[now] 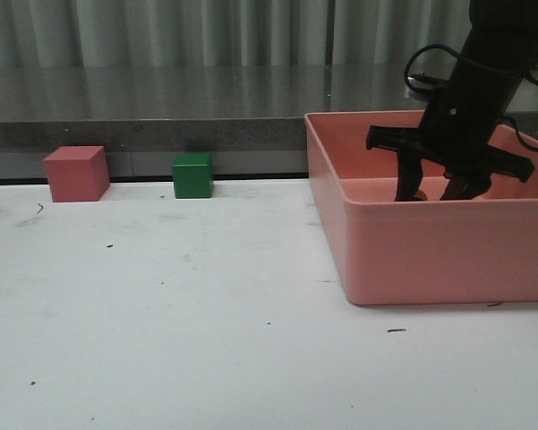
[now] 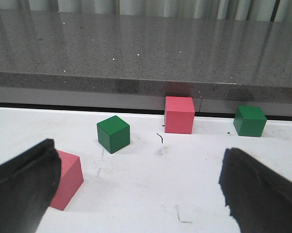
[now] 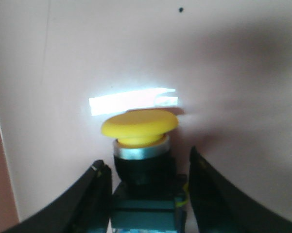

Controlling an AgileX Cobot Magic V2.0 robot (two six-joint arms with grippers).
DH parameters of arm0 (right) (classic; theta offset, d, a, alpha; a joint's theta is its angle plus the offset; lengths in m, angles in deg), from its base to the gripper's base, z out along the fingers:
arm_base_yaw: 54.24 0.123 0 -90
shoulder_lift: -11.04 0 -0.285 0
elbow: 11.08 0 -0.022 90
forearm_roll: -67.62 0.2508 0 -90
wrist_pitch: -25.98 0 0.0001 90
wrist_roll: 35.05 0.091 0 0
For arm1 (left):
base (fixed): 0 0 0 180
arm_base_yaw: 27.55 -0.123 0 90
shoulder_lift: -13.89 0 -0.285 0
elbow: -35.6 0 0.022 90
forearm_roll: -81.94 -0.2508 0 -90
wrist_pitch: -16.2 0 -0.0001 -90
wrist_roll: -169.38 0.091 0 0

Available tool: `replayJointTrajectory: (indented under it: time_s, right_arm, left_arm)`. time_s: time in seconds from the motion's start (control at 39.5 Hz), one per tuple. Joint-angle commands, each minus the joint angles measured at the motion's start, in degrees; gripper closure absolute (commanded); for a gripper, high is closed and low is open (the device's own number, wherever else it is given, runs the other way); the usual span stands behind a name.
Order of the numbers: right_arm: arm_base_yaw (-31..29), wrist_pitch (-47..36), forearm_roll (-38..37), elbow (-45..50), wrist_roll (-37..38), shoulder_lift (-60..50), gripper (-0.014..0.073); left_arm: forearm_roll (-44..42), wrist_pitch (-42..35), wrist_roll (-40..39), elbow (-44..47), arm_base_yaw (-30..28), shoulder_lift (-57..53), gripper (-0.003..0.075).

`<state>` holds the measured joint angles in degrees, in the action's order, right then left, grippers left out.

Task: Place and stand button with both arms
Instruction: 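Lower the right gripper into the pink bin and grasp the button, then lift the button out of the bin and carry it toward the left arm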

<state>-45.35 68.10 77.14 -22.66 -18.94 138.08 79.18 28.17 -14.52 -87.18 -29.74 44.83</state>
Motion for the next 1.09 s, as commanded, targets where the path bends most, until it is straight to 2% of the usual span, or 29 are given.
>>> replayJointTrajectory:
  time_s: [0.0, 0.23, 0.58, 0.89, 1.06]
  right_arm:
    - [-0.3, -0.9, 0.0, -1.8, -0.3, -3.2, 0.0234]
    - [-0.3, -1.0, 0.0, -1.8, -0.3, -3.2, 0.0360]
    - [-0.3, 0.1, -0.1, -5.2, -0.4, -5.5, 0.0361]
    - [0.2, 0.6, -0.1, -9.0, -2.3, -14.4, 0.0361]
    - [3.6, -0.6, 0.1, -9.1, -2.3, -20.3, 0.0358]
  left_arm:
    - [0.5, -4.8, -0.4, -2.2, -0.1, 0.8, 0.0080]
    - [0.5, -4.8, -0.4, -2.2, -0.1, 0.8, 0.0080]
    - [0.5, -4.8, -0.4, -2.2, -0.1, 0.8, 0.0080]
    - [0.5, -4.8, -0.4, -2.2, -0.1, 0.8, 0.0080]
    - [0.5, -4.8, -0.4, -2.2, -0.1, 0.8, 0.0080]
